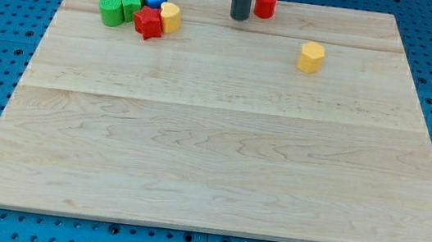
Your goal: Slide the red circle towards yellow hexagon
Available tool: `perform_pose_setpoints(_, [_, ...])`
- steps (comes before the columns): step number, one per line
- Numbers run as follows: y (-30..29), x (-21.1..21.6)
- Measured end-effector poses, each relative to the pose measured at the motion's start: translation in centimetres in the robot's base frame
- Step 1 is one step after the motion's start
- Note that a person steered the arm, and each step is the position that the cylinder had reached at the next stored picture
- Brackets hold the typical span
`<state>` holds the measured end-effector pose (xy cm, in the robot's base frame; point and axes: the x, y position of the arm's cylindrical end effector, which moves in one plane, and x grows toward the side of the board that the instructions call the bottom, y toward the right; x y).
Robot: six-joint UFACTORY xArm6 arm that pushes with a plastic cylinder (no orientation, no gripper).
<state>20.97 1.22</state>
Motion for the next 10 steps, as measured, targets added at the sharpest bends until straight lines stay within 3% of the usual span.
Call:
perform_pose_setpoints(2, [1.7, -1.7])
perform_pose_setpoints(3, [5.7, 0.2])
perform_pose_setpoints(4, [8.6, 5.8])
perform_pose_setpoints(5, [13.2, 5.4])
perform_pose_setpoints(6, [17.8, -0.8])
perform_pose_setpoints(7, [15.2, -1.8])
perform_pose_setpoints(10, [-5.1, -0.8])
